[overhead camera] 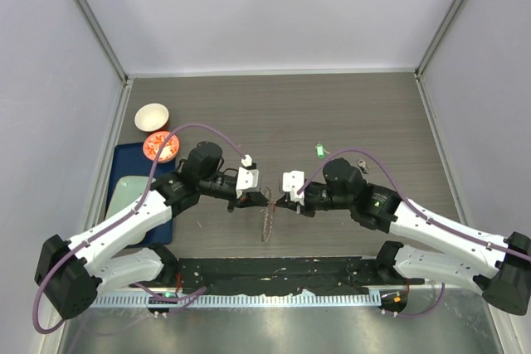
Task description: Put the keys on the keyring
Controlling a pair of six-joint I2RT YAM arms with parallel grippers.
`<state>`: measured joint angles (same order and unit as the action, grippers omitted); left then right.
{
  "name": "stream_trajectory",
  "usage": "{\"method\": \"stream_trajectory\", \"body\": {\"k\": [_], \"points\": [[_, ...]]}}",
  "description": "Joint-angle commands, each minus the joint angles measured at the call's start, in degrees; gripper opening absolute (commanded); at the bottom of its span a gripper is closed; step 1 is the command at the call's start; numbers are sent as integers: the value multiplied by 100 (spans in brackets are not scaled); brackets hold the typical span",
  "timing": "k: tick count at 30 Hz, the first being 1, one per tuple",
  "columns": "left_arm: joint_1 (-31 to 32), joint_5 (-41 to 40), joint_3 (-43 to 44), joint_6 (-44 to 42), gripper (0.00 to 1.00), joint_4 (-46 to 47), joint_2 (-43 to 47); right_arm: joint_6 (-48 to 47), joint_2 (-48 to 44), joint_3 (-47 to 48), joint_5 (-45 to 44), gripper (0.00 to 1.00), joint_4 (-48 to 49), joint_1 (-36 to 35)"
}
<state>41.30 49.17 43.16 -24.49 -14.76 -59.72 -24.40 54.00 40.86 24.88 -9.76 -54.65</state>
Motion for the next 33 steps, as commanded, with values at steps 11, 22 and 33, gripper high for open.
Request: {"method": "stream_trajectory", "body": {"k": [11,22,33], "points": [[106,58,35,-56,0,483,-136,234,-126,-289,-387,1,352,-37],[256,-83,-62,-82,0,571,-303,296,-311,-544,-607,1,563,-37],[291,-109,-79,-100,0,589,-461,638,-548,-588,-792,1,422,-89]]}}
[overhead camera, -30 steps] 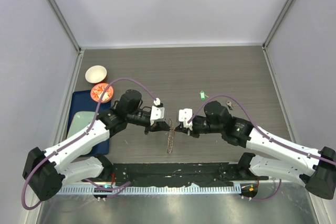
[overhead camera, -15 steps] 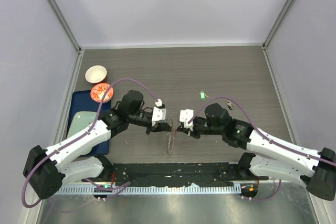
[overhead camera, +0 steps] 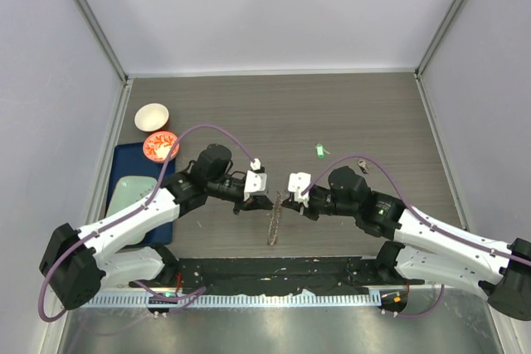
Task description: Put the keys on the keyring
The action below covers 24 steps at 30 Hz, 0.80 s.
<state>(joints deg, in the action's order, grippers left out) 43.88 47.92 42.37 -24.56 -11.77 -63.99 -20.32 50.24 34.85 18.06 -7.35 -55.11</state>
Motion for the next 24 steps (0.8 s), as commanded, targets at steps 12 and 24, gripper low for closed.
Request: {"method": "stream_trajectory", "body": {"k": [12,24], "points": [[68,-55,26,-76,0,281,-70,274,-190,13,74,1,6,-87],[77,-11,61,-32,0,307,-105,124,-85,4,215,1,15,-96]]}}
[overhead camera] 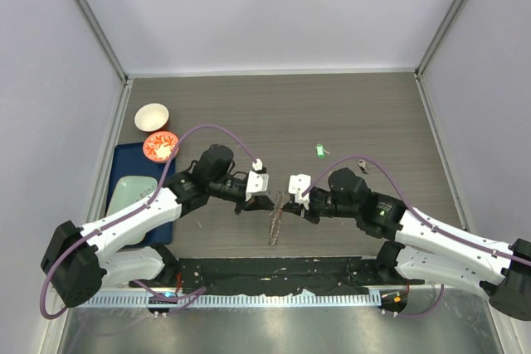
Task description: Put the keys on the keyring
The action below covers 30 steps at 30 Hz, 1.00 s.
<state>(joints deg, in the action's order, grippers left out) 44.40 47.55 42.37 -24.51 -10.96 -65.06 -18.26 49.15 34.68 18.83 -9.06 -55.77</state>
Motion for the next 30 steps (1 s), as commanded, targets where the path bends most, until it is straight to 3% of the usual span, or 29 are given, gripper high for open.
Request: {"method": "stream_trajectory", "body": {"k": [1,30], "points": [[16,35,61,-27,0,235,2,-98,51,22,139,1,177,-31],[33,123,43,113,0,384,-16,-222,16,13,253,1,264,-39]]}}
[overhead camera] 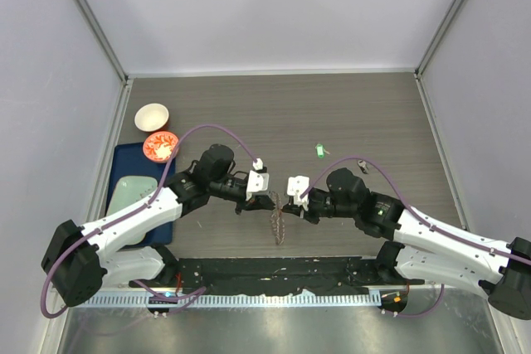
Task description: Put the keys on the keyring
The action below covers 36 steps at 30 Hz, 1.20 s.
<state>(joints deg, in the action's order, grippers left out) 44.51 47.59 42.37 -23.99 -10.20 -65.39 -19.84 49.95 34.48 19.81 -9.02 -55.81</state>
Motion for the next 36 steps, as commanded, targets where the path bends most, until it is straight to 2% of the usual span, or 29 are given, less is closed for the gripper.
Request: {"method": "stream_trajectory", "body": {"k": [1,25,33,36], "points": [[14,136,43,70,0,308,17,-73,-65,33,163,1,269,-35],[137,435,-62,615,0,940,-106,-196,-65,50,357,1,365,-35],[154,277,-194,790,0,1143,17,-144,-100,41,216,1,330,-35],[154,128,-378,1140,0,1423,166,-117,-117,33,163,1,278,-35]]}}
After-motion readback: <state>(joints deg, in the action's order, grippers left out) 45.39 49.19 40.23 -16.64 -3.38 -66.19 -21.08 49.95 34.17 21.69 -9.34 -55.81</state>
